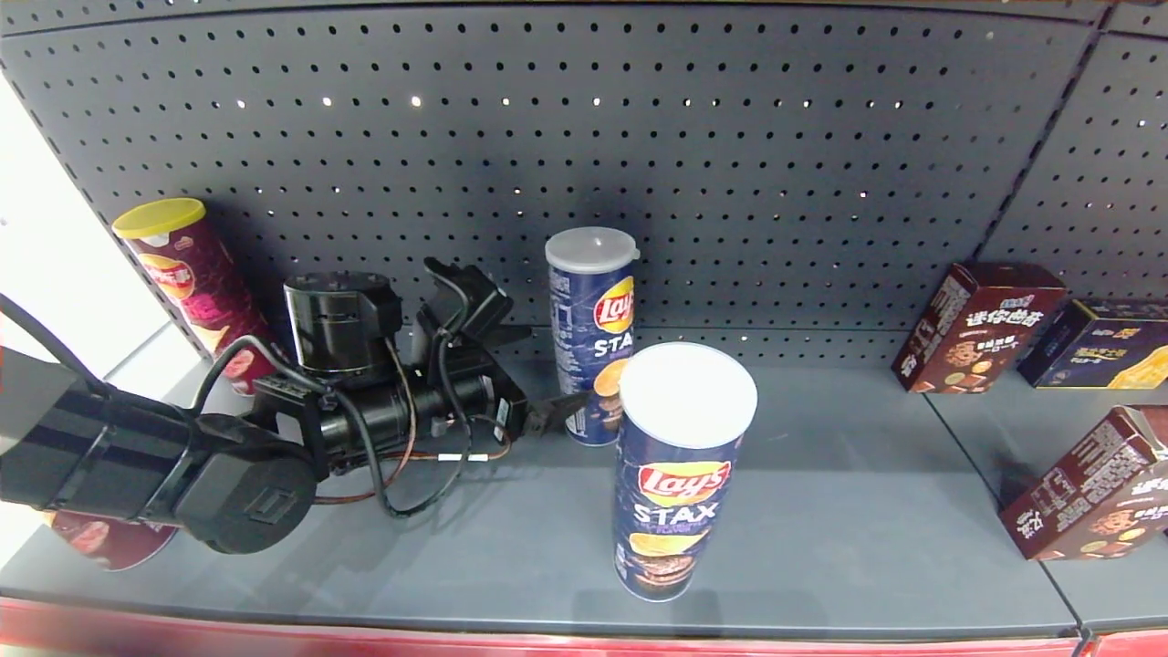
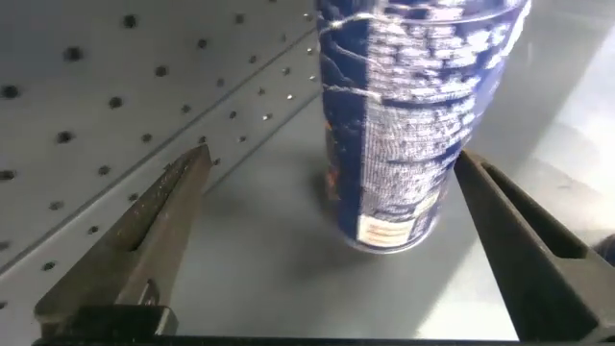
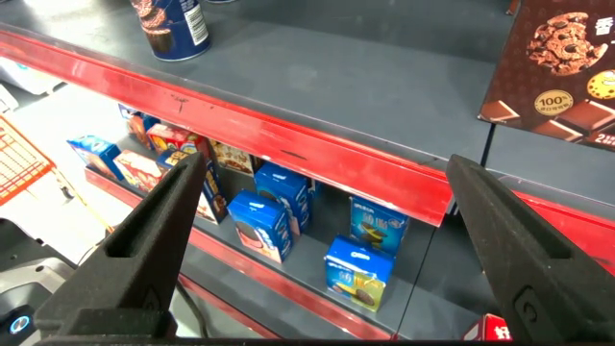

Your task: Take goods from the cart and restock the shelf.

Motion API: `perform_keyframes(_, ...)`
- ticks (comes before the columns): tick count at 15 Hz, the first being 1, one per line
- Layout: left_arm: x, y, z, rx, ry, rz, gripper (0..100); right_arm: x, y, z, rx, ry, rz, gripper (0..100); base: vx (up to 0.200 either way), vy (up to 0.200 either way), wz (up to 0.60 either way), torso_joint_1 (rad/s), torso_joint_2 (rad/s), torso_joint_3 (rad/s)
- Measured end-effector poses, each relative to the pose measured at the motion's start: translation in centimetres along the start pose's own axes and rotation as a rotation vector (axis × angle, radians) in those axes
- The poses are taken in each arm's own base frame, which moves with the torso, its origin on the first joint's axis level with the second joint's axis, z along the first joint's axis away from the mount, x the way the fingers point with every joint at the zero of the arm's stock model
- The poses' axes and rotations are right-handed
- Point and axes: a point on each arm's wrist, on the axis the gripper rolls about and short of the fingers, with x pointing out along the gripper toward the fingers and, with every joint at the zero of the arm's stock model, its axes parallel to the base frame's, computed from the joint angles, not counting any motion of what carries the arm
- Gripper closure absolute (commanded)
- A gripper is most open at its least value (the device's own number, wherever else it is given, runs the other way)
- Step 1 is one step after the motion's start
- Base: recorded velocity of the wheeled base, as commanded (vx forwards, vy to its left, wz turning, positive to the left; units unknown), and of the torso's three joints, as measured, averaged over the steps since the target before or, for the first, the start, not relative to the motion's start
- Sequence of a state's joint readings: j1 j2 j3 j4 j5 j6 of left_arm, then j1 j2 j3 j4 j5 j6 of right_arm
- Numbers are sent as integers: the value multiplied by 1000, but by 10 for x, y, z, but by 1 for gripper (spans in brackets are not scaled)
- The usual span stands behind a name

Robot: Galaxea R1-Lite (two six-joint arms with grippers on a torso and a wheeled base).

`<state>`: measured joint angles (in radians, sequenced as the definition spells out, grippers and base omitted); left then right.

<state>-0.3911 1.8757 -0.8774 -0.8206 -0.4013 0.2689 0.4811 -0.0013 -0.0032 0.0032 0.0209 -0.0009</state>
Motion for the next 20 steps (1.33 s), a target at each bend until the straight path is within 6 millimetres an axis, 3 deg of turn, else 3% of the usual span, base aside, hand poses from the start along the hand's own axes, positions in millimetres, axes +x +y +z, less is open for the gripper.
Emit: perform_keyframes(20,-7,17,-3,-6,25,126,0,0,0,0,0,0,0,0,0,0,0,0,0,0)
